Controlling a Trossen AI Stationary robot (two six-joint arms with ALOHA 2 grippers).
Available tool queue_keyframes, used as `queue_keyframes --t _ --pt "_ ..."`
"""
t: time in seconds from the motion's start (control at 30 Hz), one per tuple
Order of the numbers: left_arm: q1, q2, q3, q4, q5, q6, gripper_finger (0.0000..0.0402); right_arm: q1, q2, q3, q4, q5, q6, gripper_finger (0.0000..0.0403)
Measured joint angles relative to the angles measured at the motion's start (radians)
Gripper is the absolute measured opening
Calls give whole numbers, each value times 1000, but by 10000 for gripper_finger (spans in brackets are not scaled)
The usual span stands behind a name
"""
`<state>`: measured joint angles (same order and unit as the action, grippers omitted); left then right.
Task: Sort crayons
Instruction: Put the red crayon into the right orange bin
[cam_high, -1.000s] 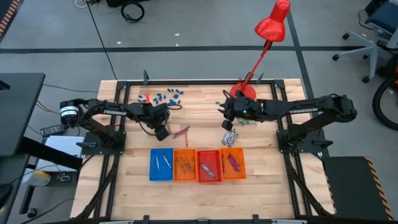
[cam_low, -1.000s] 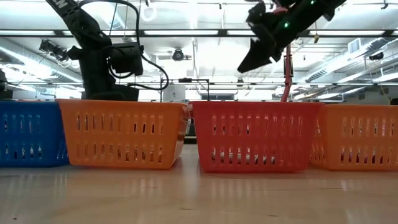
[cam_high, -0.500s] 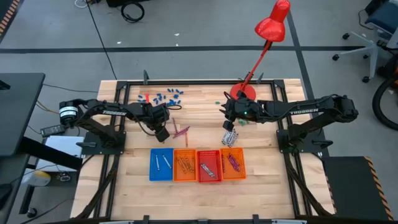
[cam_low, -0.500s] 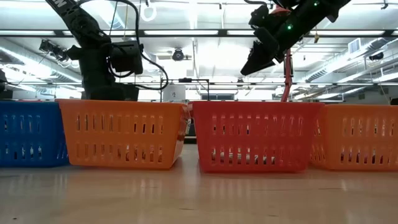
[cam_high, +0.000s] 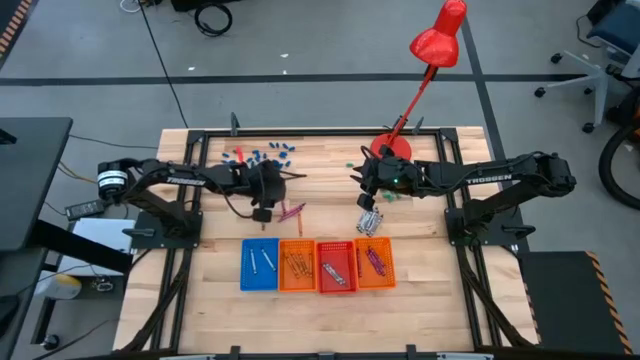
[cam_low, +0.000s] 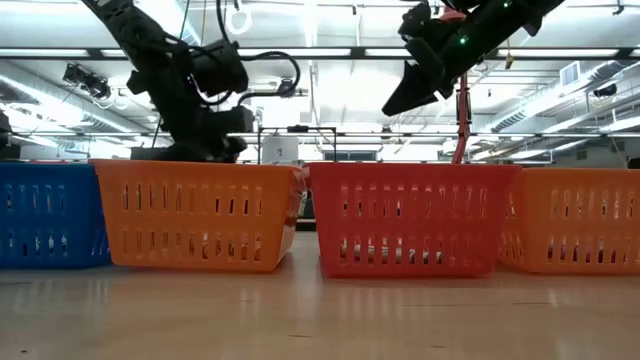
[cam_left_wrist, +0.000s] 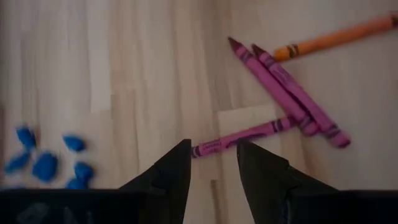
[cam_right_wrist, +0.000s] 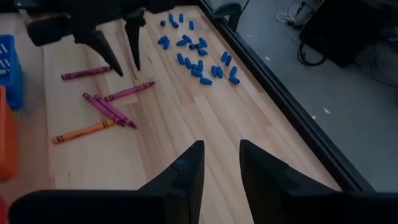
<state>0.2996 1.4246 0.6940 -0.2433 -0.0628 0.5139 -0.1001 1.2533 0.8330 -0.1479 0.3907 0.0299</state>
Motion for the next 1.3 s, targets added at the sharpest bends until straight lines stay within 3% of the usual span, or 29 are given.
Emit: queue_keyframes --t 0.17,0.27,0.57,0.9,1.3 --pt "17 46 0 34 18 292 141 0 0 0 6 -26 0 106" --pt "36 86 0 35 37 393 141 0 0 0 14 -27 0 106" --pt "32 127 2 38 76 431 141 7 0 0 37 -46 -5 106" --pt "14 135 119 -118 72 546 141 6 0 0 47 -46 -7 106" --pt "49 288 225 -205 71 742 141 13 0 0 65 -75 -10 106"
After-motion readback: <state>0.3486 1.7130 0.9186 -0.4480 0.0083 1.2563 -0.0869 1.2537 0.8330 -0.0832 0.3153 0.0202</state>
